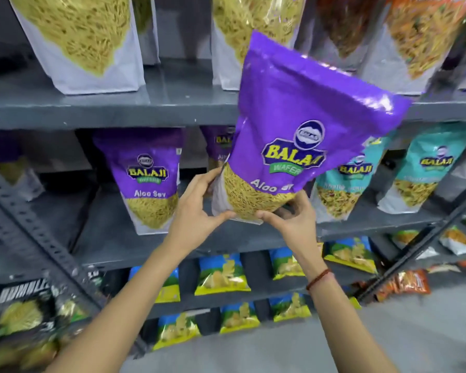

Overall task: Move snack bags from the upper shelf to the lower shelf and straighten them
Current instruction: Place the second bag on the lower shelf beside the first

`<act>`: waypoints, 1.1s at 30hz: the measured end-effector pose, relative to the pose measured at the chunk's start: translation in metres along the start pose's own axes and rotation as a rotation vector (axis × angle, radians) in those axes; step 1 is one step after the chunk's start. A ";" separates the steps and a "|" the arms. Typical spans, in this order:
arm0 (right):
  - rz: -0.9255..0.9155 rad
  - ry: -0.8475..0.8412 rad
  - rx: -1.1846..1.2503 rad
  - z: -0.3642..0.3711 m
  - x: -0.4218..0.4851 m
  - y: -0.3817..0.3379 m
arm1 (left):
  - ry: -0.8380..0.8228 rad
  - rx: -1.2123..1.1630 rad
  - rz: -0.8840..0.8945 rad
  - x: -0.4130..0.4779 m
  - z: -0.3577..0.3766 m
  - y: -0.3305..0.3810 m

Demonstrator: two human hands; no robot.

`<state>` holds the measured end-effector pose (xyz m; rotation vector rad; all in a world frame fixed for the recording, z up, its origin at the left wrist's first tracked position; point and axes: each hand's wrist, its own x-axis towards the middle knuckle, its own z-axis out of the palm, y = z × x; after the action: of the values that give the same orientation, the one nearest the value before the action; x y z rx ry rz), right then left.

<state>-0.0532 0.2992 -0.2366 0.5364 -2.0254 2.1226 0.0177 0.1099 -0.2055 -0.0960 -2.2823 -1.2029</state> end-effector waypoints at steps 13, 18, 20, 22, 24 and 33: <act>0.139 -0.131 -0.322 0.033 0.034 0.090 | 0.014 -0.005 -0.357 0.002 0.043 -0.114; 0.201 -0.232 -0.436 0.043 0.051 0.120 | -0.021 0.050 -0.446 0.005 0.052 -0.147; 0.231 -0.252 -0.444 0.046 0.054 0.128 | -0.024 0.064 -0.474 0.004 0.054 -0.154; 0.238 -0.280 -0.454 0.050 0.059 0.127 | -0.026 0.090 -0.481 0.007 0.053 -0.158; 0.243 -0.311 -0.475 0.052 0.063 0.123 | -0.070 0.141 -0.482 0.011 0.051 -0.159; -0.055 -0.025 -0.451 0.049 0.042 0.051 | -0.200 0.217 -0.478 0.030 0.003 -0.097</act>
<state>-0.1030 0.2411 -0.2679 0.5351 -2.3674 1.5575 -0.0390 0.0491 -0.2637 0.4531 -2.6919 -1.1984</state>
